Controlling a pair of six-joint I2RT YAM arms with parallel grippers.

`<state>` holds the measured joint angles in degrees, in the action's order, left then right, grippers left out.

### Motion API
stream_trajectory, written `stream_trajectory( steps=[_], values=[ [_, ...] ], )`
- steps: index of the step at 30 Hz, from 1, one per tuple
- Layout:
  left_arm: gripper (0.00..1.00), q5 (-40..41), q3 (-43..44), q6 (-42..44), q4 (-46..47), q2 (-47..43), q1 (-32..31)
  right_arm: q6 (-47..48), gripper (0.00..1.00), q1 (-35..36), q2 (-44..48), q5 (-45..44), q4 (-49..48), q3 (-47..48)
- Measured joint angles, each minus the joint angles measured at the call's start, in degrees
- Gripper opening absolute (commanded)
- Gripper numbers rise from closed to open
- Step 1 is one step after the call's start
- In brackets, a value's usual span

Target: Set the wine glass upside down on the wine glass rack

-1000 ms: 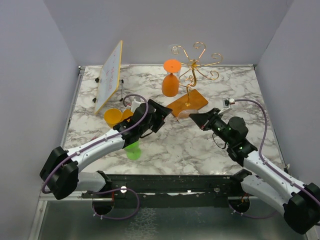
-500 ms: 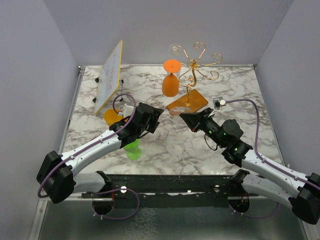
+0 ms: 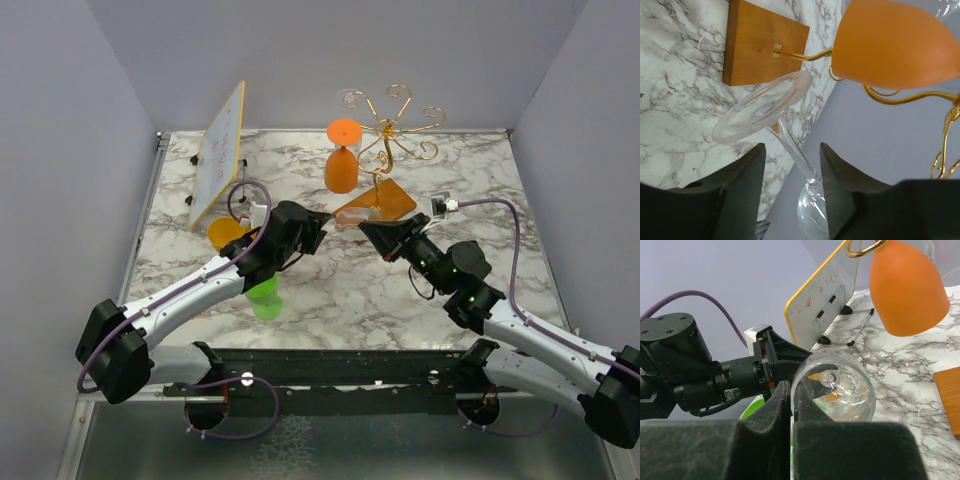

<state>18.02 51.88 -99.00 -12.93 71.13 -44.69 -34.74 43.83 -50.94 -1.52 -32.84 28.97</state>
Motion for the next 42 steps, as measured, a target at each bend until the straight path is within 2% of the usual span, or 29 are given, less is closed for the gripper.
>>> stream_trajectory(
  steps=[6, 12, 20, 22, 27, 30, 37, 42],
  values=[
    [0.24, -0.09, 0.20, 0.48, 2.12, 0.42, 0.07, -0.42, 0.01, 0.00, 1.51, 0.13, -0.24, -0.39],
    [0.00, 0.17, 0.20, 0.39, 5.62, 0.42, 0.42, -1.22, 0.01, 0.00, 3.32, 1.49, -0.59, -2.10],
    [0.00, 0.94, -0.33, 1.33, 11.47, 0.17, 1.07, -2.54, 0.02, -0.02, 4.33, 4.17, -3.39, -5.57],
    [0.00, 0.94, -1.14, 1.95, 13.14, -0.42, 1.03, -2.91, 0.09, 0.00, 4.74, 4.24, -3.63, -5.86],
    [0.00, 1.18, -2.93, 5.51, 16.31, -2.16, 0.68, -4.70, 0.39, 0.00, 6.73, 4.39, -3.58, -6.97],
    [0.00, 2.08, -5.62, 8.31, 19.21, -4.07, 0.68, -5.81, 0.50, 0.07, 8.61, 4.20, -2.58, -7.30],
    [0.00, 3.56, -8.39, 17.62, 24.04, -6.56, 0.68, -7.56, 0.60, 0.15, 15.91, 0.68, 5.01, -7.39],
    [0.00, 3.45, -10.43, 26.38, 27.28, -8.81, 0.68, -7.39, 0.66, 0.15, 19.45, -1.99, 14.86, -5.40]
  ],
)
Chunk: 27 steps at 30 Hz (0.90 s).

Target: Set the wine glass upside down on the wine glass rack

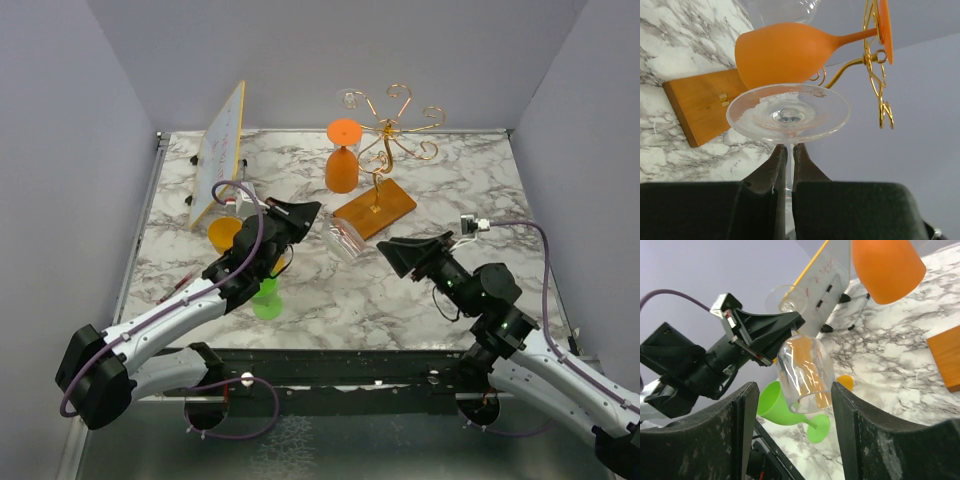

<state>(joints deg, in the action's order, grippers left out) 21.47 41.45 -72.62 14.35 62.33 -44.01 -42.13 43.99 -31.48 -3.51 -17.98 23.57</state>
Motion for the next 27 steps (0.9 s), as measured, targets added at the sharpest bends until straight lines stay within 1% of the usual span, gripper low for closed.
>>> stream_trajectory(
  steps=[5, 8, 11, 13, 17, 22, 27],
  values=[
    [0.00, -2.82, -1.95, 10.29, 2.05, -2.84, 0.00, 3.21, 0.69, -0.02, -2.10, 0.07, 8.85, 6.47],
    [0.00, -7.82, -2.51, 18.16, 3.82, -4.26, 0.00, 6.29, 0.69, -0.02, -5.70, 2.43, 11.61, 11.13],
    [0.00, -13.68, -2.82, 25.31, 5.62, -5.51, 0.00, 9.46, 0.69, -0.02, -10.25, 7.26, 12.44, 15.32],
    [0.00, -17.77, -2.97, 28.98, 6.64, -6.23, 0.00, 10.82, 0.68, 0.00, -13.25, 10.91, 12.17, 16.90],
    [0.00, -26.03, -2.99, 35.26, 9.25, -7.17, 0.00, 11.37, 0.66, -0.02, -17.44, 17.18, 10.88, 17.07],
    [0.00, -34.80, -2.99, 39.21, 11.78, -7.30, 0.00, 9.57, 0.64, 0.00, -20.26, 20.39, 6.14, 16.39],
    [0.00, -41.05, -2.99, 40.54, 13.86, -7.06, 0.00, 7.65, 0.51, 0.00, -21.18, 21.40, 1.36, 15.02]
  ],
)
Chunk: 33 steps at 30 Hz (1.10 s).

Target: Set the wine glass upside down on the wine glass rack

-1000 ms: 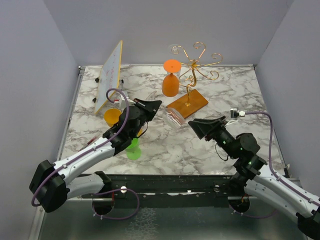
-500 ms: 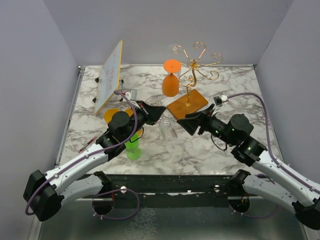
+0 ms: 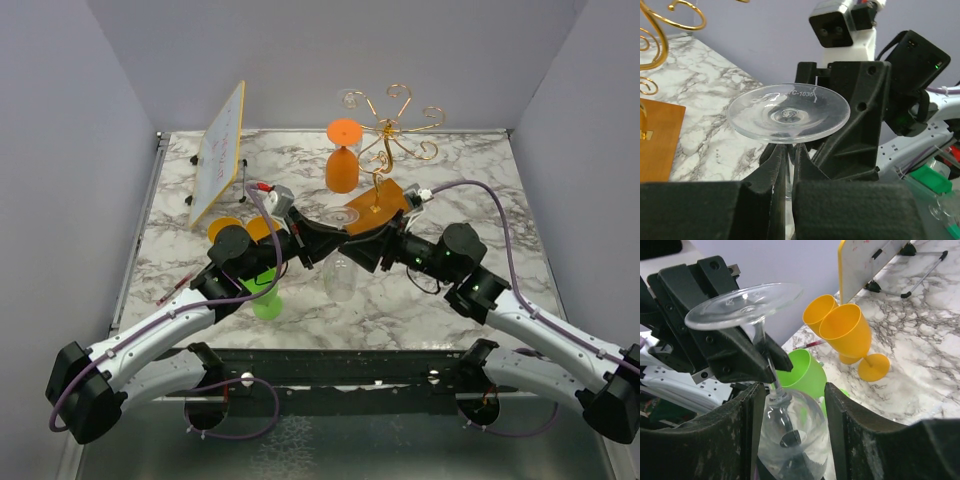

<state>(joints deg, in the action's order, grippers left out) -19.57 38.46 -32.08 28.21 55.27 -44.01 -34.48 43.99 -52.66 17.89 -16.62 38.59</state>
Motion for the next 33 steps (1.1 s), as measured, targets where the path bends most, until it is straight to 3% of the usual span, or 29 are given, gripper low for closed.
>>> stream_trajectory(
  steps=[6, 14, 20, 22, 33],
  values=[
    [0.00, -3.28, 0.00, 0.26, 1.11, 0.24, 0.02, -1.29, 0.33, 0.02, -1.14, 1.51, -2.78, -0.22],
    [0.00, -5.66, 0.00, -0.35, 2.43, 0.74, 0.07, -2.12, 0.28, 0.20, -2.86, 5.77, -7.04, -1.09],
    [0.00, -5.90, 0.04, -2.05, 2.78, 0.83, 0.20, -2.36, 0.01, 0.15, -3.26, 8.07, -10.14, -1.51],
    [0.01, -5.90, 0.11, -3.28, 3.08, 0.79, 0.35, -1.99, 0.01, 0.15, -3.26, 8.39, -10.95, -1.57],
    [0.29, -6.03, 0.22, -6.51, 5.14, 0.66, -0.13, -1.88, 0.01, 0.15, -1.40, 10.82, -13.38, -3.52]
  ],
)
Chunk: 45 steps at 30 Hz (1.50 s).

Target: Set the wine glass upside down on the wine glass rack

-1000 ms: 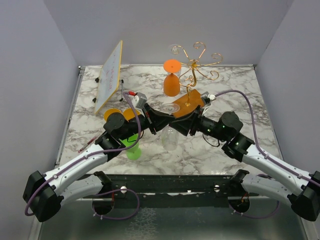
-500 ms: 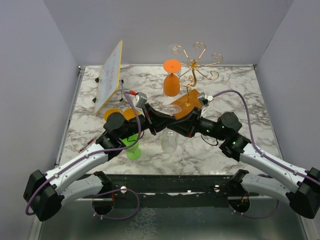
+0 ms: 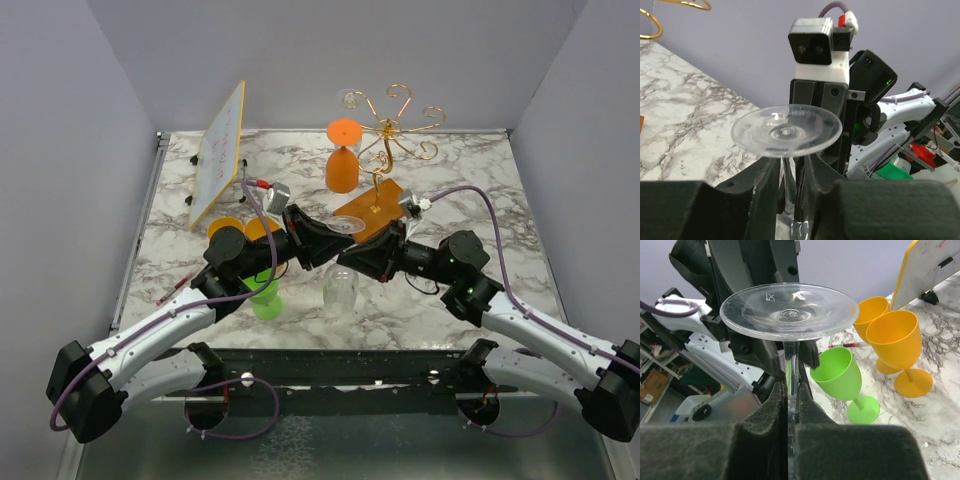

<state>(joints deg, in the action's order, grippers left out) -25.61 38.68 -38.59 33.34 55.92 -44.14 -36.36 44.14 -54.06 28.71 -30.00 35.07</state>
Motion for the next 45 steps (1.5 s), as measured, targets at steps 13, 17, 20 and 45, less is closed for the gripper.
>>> stream_trajectory(
  steps=[13, 17, 20, 45],
  values=[
    [0.77, 0.15, 0.22, -1.51, 2.62, -0.57, -0.13, 2.58, 0.01, 0.02, 5.09, -3.32, 2.08, -2.12],
    [0.89, 0.17, 0.22, -2.19, 2.60, -0.61, -0.13, 3.43, 0.01, 0.02, 8.85, -9.49, 3.50, -3.34],
    [0.97, 0.83, 0.22, -2.03, 1.95, -1.05, -0.13, 4.52, 0.01, 0.02, 11.23, -15.72, 4.61, -3.34],
    [0.99, 26.03, 9.55, 14.86, -27.47, -7.82, -0.13, 21.46, 0.01, 0.00, -2.93, -54.12, 5.90, 5.49]
  ],
)
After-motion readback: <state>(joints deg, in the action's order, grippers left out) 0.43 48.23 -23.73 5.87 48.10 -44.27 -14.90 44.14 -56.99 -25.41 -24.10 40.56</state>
